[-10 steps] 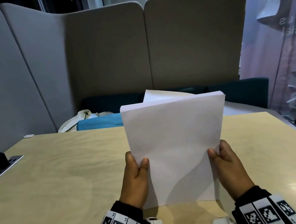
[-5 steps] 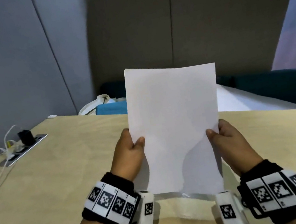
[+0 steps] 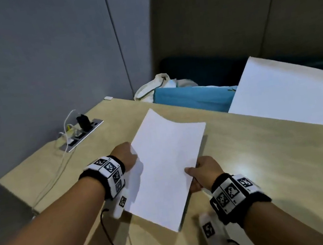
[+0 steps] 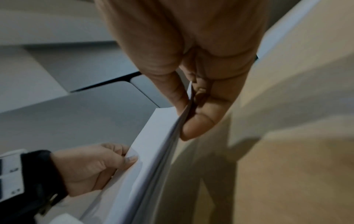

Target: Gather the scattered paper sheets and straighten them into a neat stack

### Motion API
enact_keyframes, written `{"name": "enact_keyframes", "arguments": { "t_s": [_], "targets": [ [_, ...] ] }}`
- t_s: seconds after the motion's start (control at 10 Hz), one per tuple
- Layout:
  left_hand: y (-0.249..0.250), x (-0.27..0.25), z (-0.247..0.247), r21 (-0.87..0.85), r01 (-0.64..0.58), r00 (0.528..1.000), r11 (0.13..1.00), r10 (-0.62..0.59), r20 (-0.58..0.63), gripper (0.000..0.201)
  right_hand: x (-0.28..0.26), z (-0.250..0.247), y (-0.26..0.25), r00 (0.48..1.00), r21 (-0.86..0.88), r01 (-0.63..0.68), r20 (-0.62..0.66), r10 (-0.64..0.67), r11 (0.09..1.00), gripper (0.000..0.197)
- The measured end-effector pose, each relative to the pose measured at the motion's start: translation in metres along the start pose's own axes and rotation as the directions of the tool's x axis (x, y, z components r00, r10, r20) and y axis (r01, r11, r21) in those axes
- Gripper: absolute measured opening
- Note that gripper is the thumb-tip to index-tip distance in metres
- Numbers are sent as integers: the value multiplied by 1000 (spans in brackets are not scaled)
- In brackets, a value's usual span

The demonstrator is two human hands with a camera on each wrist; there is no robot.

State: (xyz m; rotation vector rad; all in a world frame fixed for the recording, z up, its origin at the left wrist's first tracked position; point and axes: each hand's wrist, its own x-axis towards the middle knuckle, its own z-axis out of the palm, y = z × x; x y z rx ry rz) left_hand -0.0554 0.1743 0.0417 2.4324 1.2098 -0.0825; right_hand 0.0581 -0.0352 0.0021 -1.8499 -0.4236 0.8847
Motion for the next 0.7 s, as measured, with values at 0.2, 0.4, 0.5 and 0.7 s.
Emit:
{"name": "enact_keyframes", "arguments": {
  "t_s": [0.2, 0.4, 0.5, 0.7],
  "targets": [
    [-25, 45, 15, 226, 87, 988, 970, -113, 106, 52, 43, 20, 13, 988, -228, -140, 33, 152, 964, 26],
    [-30, 51, 16, 302, 50, 985, 952, -97, 142, 52, 40, 20, 5, 969, -460, -220, -1, 247, 860, 44],
    [-8, 40, 3, 246, -63, 984, 967, 19, 178, 52, 28, 5, -12, 975, -423, -172, 54, 214, 890, 43],
    [42, -19, 0, -294, -344, 884, 892, 413, 220, 12, -31, -63, -101, 990, -207, 135, -5, -139, 969, 26]
  ]
}}
